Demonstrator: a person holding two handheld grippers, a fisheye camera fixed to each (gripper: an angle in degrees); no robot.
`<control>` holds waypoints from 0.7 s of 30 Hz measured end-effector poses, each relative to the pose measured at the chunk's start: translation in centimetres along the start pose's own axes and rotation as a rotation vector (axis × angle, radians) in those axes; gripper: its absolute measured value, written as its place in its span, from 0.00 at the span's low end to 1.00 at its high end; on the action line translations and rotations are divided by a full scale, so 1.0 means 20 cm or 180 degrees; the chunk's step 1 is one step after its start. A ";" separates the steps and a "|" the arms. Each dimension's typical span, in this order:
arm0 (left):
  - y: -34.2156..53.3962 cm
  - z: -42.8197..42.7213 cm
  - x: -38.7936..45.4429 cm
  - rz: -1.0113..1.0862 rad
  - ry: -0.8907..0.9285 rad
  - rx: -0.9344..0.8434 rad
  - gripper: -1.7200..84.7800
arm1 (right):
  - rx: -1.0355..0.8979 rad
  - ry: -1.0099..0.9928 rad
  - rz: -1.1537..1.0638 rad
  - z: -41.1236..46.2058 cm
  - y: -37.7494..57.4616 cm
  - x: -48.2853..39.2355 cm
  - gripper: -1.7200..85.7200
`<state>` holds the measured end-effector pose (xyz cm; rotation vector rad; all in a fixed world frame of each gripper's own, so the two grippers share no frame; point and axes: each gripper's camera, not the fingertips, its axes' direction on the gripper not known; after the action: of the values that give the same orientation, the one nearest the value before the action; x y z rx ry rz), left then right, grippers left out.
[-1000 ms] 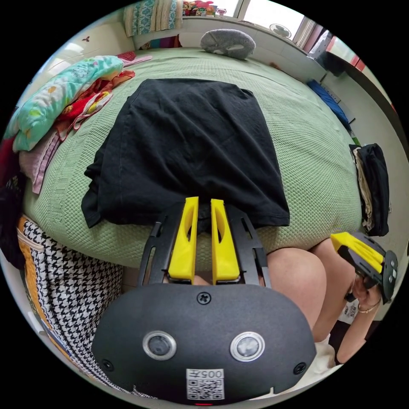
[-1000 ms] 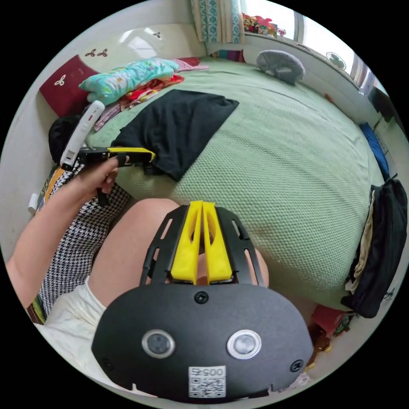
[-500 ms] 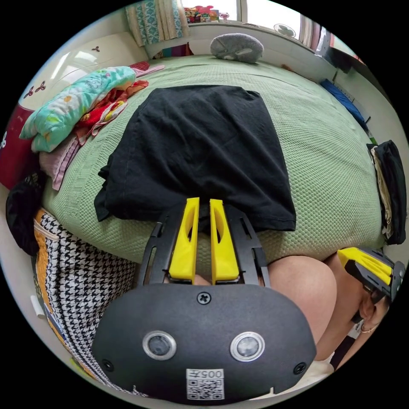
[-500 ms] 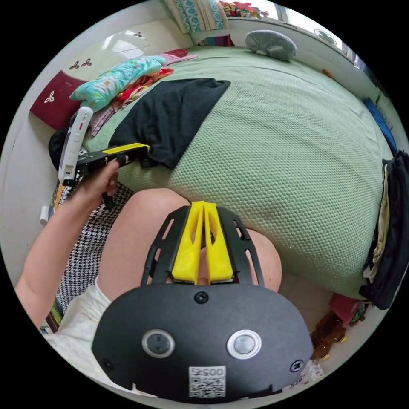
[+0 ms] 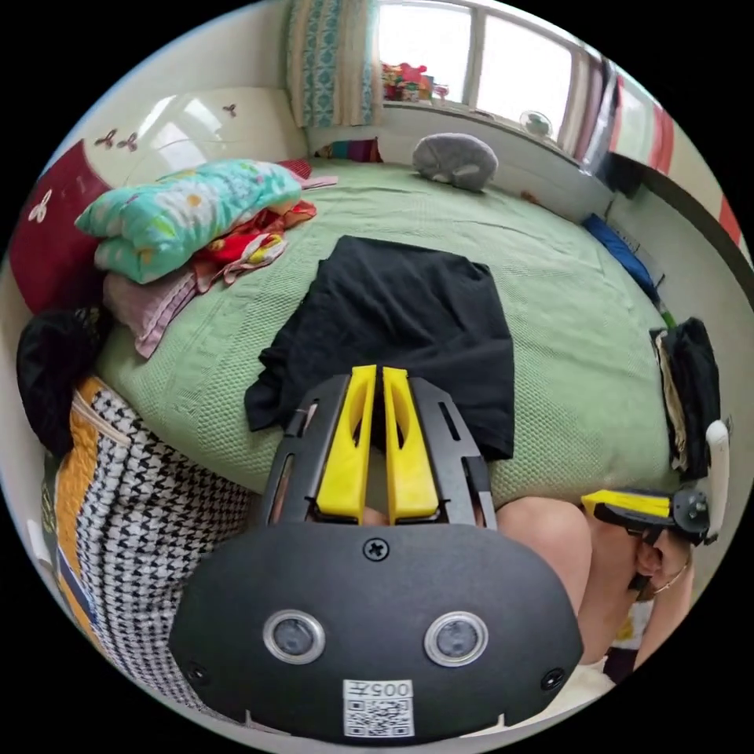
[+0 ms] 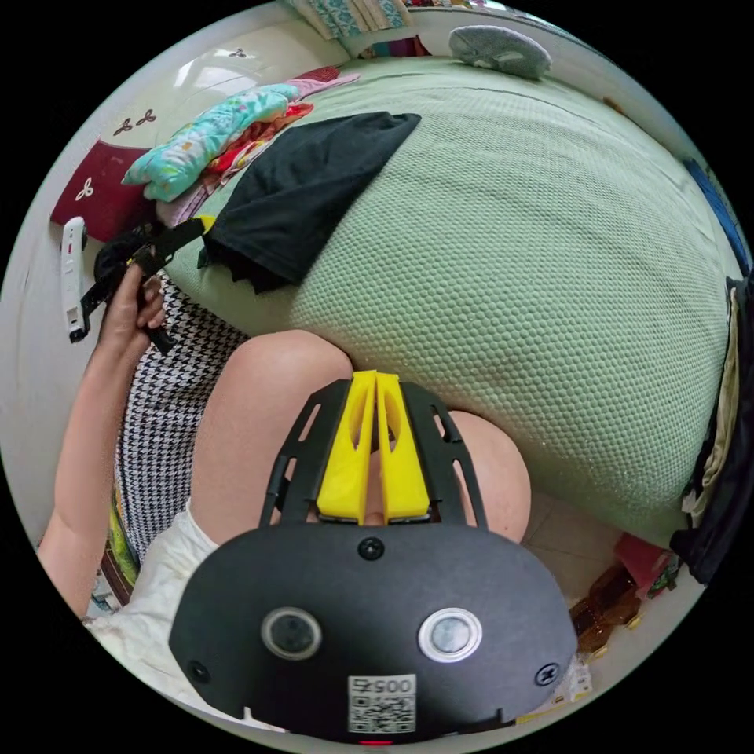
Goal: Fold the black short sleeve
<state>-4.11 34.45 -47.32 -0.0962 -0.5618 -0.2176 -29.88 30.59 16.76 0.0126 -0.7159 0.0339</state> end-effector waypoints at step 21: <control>0.09 -0.01 -0.01 -0.0150 0.0294 -0.0160 0.04 | -0.0055 -0.0058 -0.0061 -0.12 -0.12 0.05 0.01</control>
<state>-3.73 36.25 -47.74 -0.1212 -0.4669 -0.2807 -27.54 28.25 15.62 0.0032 -0.7341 0.0093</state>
